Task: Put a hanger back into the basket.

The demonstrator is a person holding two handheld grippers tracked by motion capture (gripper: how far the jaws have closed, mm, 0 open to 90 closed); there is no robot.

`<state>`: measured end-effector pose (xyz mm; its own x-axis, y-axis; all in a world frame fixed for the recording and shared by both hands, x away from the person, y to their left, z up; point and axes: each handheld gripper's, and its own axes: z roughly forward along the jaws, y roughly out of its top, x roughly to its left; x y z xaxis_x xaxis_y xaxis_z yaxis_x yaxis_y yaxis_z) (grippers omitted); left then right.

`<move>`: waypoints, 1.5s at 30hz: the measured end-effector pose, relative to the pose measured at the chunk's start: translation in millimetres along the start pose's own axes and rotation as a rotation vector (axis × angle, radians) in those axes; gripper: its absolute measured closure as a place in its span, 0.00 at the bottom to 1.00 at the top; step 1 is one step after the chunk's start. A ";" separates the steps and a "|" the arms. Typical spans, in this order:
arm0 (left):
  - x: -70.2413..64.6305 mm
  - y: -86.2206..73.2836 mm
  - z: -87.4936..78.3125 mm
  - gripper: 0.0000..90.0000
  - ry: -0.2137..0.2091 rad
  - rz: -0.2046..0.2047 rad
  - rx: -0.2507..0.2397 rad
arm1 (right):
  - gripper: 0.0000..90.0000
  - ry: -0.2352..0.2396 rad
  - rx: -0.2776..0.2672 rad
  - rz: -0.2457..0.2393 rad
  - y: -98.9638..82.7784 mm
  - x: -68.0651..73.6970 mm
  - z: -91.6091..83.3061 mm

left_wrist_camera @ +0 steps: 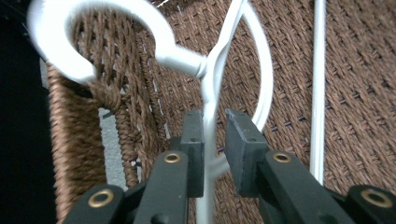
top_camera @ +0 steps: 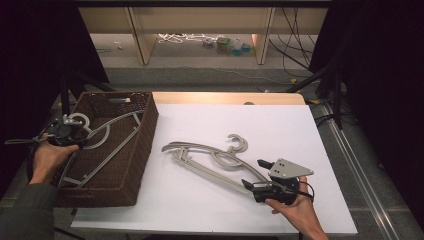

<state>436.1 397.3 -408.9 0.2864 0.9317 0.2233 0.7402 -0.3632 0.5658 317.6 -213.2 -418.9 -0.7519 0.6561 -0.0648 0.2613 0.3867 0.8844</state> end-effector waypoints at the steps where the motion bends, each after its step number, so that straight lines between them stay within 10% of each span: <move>1: 1.5 -0.5 -1.8 0.85 0.004 -0.017 -0.006 | 0.24 0.001 0.000 -0.001 -0.3 0.1 0.1; 18: -13.3 8.3 -94.3 0.41 -0.013 -0.160 -0.339 | 0.24 -0.007 -0.008 0.000 -0.6 -0.1 3.2; 33: -105.5 4.2 -144.1 0.24 -0.286 -0.175 -0.605 | 0.22 0.001 -0.022 0.020 -2.9 -4.8 6.1; 45: -166.0 -8.6 -130.6 0.18 -0.453 -0.168 -0.698 | 0.18 -0.018 -0.068 0.089 -5.1 -8.1 2.4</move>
<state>302.7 245.3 -347.1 0.5321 0.8309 -0.1627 0.2923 0.0001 0.9563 323.8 -218.9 -424.0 -0.7164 0.6976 0.0077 0.2843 0.2819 0.9164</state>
